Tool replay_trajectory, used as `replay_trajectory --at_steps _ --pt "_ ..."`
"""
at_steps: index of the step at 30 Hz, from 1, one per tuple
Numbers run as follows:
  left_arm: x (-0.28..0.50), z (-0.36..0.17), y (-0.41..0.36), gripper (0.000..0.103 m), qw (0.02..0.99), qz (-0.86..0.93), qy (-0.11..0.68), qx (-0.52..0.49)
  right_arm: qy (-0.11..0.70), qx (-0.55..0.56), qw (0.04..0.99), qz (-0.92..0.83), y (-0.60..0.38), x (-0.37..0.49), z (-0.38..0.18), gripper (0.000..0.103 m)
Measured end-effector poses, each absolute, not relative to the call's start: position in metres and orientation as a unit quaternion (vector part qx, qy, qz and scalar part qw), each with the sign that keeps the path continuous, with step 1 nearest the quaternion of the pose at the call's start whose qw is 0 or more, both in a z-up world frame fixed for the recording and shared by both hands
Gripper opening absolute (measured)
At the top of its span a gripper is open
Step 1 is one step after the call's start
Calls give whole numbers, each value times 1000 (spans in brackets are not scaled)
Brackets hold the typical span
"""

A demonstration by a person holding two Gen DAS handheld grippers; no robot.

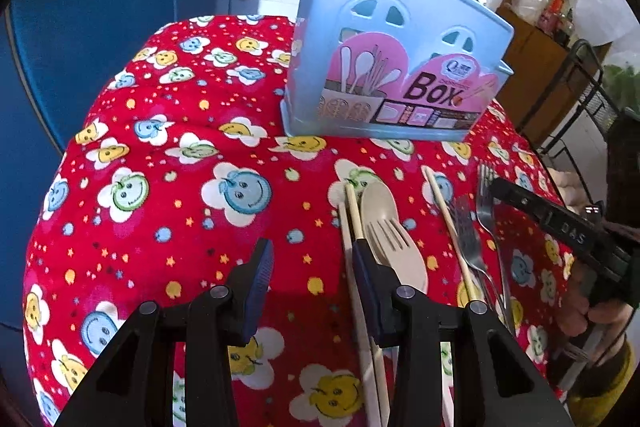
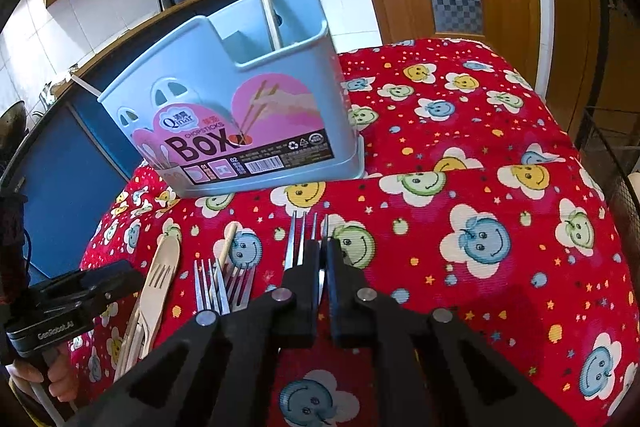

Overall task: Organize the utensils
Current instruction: 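Move the right tool over the metal forks while the left tool nears the chopsticks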

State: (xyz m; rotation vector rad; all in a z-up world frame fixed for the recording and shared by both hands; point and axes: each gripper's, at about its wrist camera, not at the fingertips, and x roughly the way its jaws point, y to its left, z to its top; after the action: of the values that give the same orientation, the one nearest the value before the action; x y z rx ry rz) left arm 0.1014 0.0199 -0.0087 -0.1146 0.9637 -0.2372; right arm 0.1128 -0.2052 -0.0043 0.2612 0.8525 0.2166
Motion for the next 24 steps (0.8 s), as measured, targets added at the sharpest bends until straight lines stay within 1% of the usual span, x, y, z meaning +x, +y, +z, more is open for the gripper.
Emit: replay_trajectory --at_steps 10,17,24 --pt "105 -13 12 42 880 -105 462 -20 412 125 897 104 -205 113 -4 5" --pt "113 -14 10 42 870 -116 480 -13 413 129 895 106 -206 114 -4 5" --pt "113 -17 -2 42 873 -107 475 35 413 129 895 109 -205 114 -4 5"
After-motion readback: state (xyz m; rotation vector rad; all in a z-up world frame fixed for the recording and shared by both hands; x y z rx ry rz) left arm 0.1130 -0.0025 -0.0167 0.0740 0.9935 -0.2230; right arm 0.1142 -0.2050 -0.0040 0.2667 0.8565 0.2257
